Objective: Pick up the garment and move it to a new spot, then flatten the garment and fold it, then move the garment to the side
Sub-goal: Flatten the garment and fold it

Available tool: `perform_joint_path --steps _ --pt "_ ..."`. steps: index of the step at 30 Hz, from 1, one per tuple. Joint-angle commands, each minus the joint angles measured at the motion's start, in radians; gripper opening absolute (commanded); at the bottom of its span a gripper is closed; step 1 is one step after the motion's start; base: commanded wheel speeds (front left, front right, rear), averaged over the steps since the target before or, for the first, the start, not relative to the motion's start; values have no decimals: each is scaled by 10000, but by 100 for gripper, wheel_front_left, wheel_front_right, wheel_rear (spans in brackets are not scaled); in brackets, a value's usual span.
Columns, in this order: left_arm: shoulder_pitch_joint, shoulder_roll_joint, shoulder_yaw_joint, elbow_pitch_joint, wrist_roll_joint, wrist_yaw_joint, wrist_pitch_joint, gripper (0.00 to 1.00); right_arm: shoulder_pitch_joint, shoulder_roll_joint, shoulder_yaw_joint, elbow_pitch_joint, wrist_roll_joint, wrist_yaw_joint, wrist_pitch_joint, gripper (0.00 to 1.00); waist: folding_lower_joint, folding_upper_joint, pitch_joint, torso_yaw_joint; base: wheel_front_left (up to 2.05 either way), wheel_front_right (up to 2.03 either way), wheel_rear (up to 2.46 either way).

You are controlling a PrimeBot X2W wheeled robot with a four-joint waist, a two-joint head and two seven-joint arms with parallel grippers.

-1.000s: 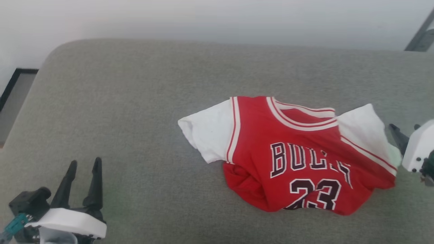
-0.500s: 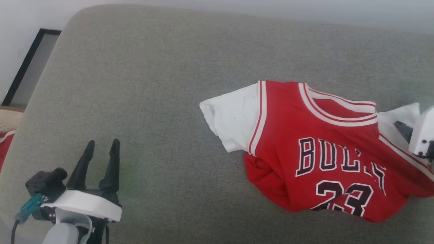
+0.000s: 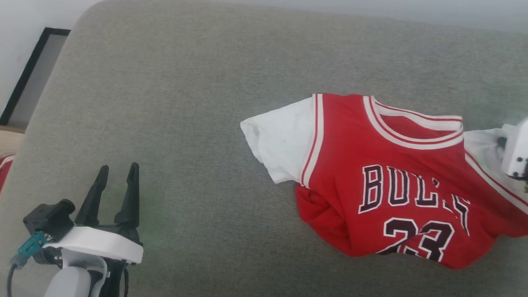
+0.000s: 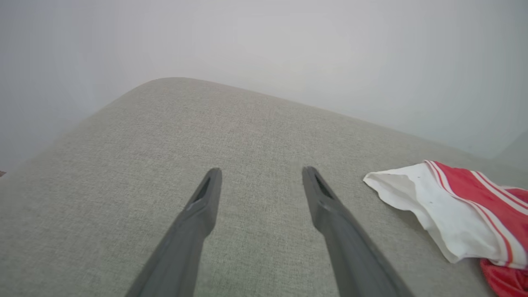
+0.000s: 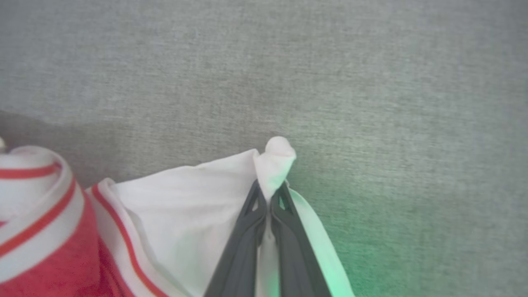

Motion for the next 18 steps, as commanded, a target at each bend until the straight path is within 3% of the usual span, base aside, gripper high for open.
perform_joint_path --steps 1,6,12,13,14,15,16,18 --pt "26 13 34 -49 5 -20 -45 100 208 -344 -95 148 -72 -24 -45 0 0 -1 -40 -149 0 0 0" --pt "-49 49 24 -86 17 -20 -45 100 149 -813 -609 -10 -271 -11 -374 0 0 -1 -27 -300 0 0 0" --pt "-163 71 -83 -74 -27 -20 -45 100 284 -727 -1247 357 -397 -13 -421 0 0 -1 52 -341 0 0 0" --pt "-176 84 -99 -60 -35 -21 -44 100 289 -657 -1325 439 -429 -13 -473 7 0 -1 67 -339 0 0 0" --pt "-195 94 -118 -43 -45 -21 -45 100 286 -599 -1383 553 -427 -13 -467 28 0 -1 76 -338 0 0 0" --pt "-226 102 -142 -34 -60 -21 -44 100 269 -546 -1403 663 -460 -11 -518 70 0 -1 82 -338 0 0 0" --pt "-256 117 -155 -17 -60 -21 -45 100 246 -488 -1421 756 -504 -13 -557 100 0 -1 76 -344 0 0 0" --pt "-294 187 -191 22 -89 -21 -45 100 133 -336 -1443 843 -549 -11 -648 100 0 -1 21 -401 0 0 0"
